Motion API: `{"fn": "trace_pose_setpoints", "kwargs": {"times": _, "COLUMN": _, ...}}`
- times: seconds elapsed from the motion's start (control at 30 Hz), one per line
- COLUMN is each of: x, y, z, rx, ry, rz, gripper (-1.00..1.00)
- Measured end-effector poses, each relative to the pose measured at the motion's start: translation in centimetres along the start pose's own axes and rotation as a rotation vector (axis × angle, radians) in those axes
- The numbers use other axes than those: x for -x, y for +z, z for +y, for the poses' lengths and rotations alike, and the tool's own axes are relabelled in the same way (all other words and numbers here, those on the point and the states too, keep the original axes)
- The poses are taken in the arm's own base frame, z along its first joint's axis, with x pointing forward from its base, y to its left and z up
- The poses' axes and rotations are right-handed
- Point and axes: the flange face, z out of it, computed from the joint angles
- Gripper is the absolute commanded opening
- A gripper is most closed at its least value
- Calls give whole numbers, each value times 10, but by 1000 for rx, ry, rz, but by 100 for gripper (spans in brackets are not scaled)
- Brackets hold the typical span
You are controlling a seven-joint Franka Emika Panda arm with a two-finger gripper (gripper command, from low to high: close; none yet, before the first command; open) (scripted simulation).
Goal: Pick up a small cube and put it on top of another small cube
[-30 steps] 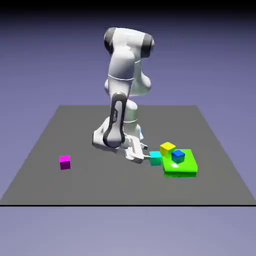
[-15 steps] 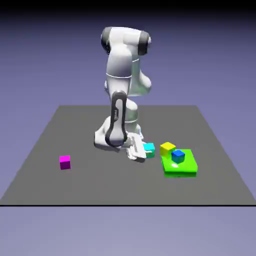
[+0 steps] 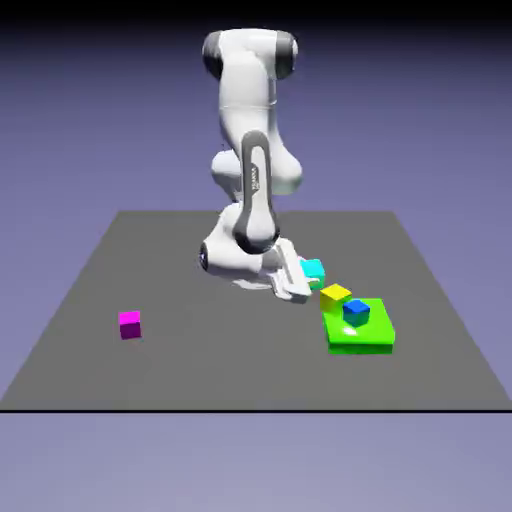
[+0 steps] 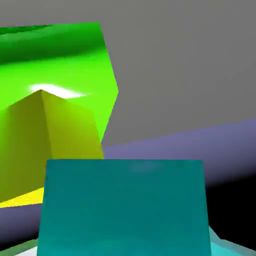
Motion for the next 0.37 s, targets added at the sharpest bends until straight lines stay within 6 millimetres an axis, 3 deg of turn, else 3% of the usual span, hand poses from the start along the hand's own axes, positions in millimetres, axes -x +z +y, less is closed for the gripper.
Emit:
{"fn": "trace_pose_setpoints", "kwargs": {"times": 0.07, "x": 14, "y": 0, "z": 7, "rx": -44, "ry": -85, "rz": -50, "gripper": -100}}
{"fn": "trace_pose_setpoints", "kwargs": {"times": 0.13, "x": 16, "y": 0, "z": 8, "rx": -50, "ry": -98, "rz": -57, "gripper": -100}}
{"fn": "trace_pose_setpoints", "kwargs": {"times": 0.27, "x": 10, "y": 52, "z": -6, "rx": -44, "ry": -101, "rz": -52, "gripper": -100}}
{"fn": "trace_pose_setpoints", "kwargs": {"times": 0.3, "x": 8, "y": 62, "z": -7, "rx": -38, "ry": -104, "rz": -43, "gripper": 100}}
{"fn": "trace_pose_setpoints", "kwargs": {"times": 0.37, "x": 7, "y": 53, "z": -10, "rx": -56, "ry": -94, "rz": -63, "gripper": 100}}
